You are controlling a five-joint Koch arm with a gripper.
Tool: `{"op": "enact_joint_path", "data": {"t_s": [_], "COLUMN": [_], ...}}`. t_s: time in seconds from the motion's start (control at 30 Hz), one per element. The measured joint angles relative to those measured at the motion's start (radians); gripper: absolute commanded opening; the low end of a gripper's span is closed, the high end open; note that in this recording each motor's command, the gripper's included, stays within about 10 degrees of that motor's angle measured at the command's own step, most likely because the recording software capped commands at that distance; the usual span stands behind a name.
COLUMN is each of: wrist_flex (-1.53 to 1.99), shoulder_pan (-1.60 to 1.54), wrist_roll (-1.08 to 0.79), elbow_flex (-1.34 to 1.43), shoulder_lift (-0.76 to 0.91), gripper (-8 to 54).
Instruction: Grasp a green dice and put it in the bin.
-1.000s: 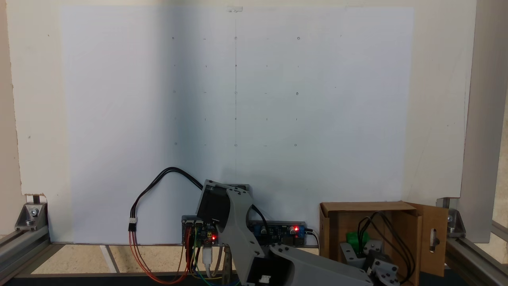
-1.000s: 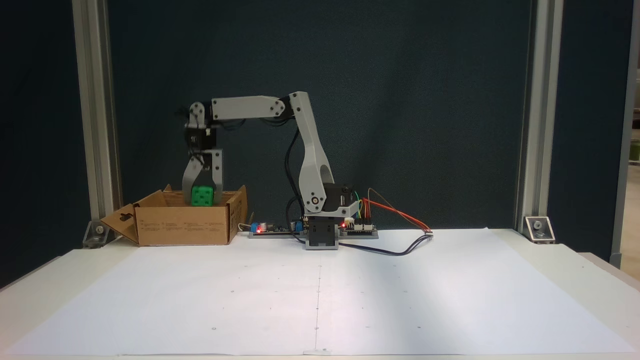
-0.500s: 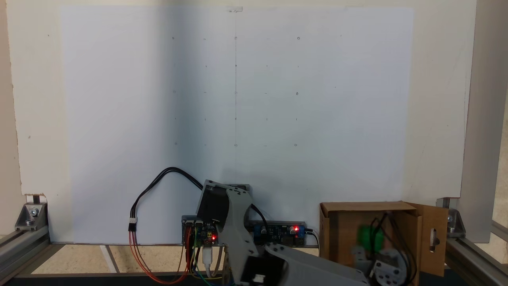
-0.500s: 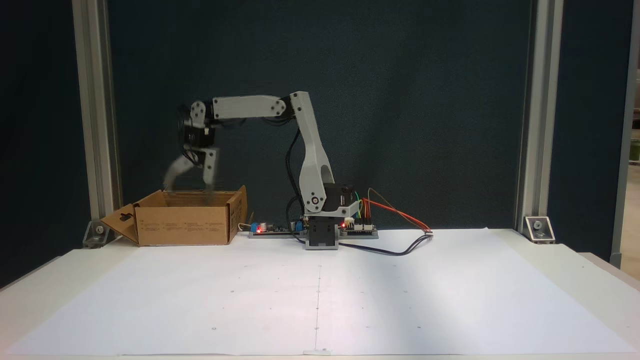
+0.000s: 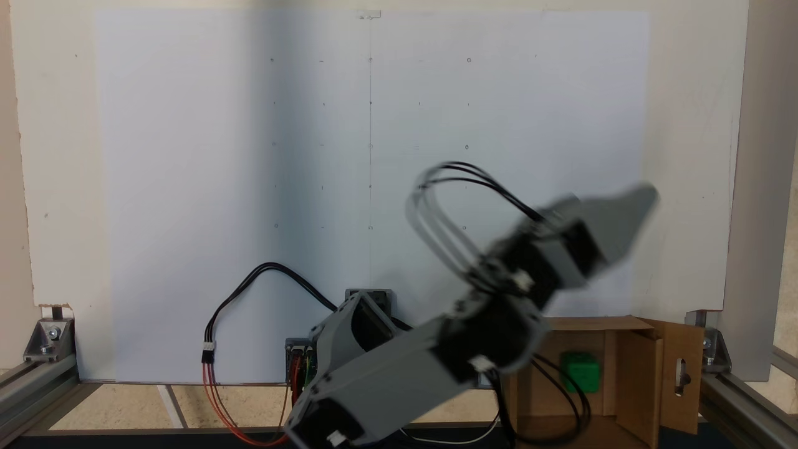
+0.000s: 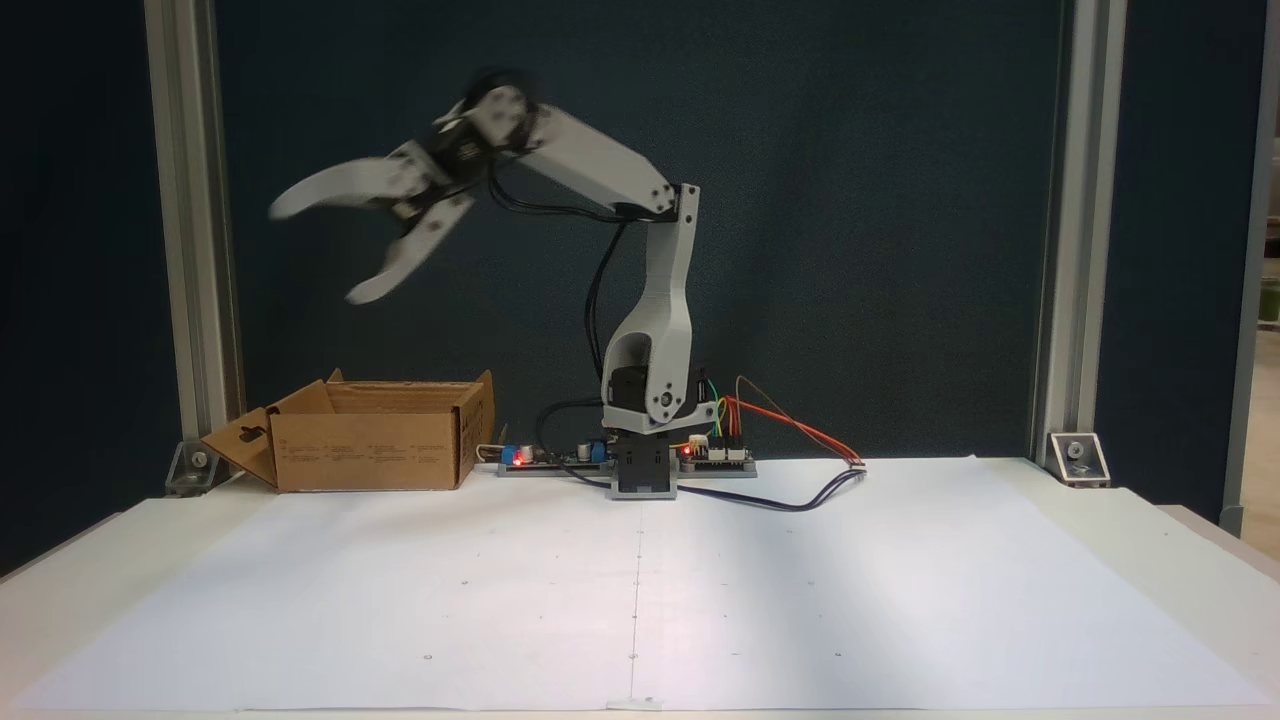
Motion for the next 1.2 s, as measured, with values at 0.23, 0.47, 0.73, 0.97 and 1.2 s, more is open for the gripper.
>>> {"op": "enact_joint_path", "data": {"t_s": [0.23,0.47,0.73,0.97,1.2], "wrist_flex": [-0.049,-0.167,-0.531,-0.834,-1.131], "shoulder_pan": [-0.483,-0.724,-0.752,-0.752,-0.75], "wrist_roll": [0.0,0.0,0.002,0.0,0.0], "elbow_flex": [0.258,0.58,0.977,1.173,1.301], "shoulder_lift": [0.15,0.314,0.492,0.494,0.494], "gripper": [44.2,44.2,45.0,45.4,43.9]}}
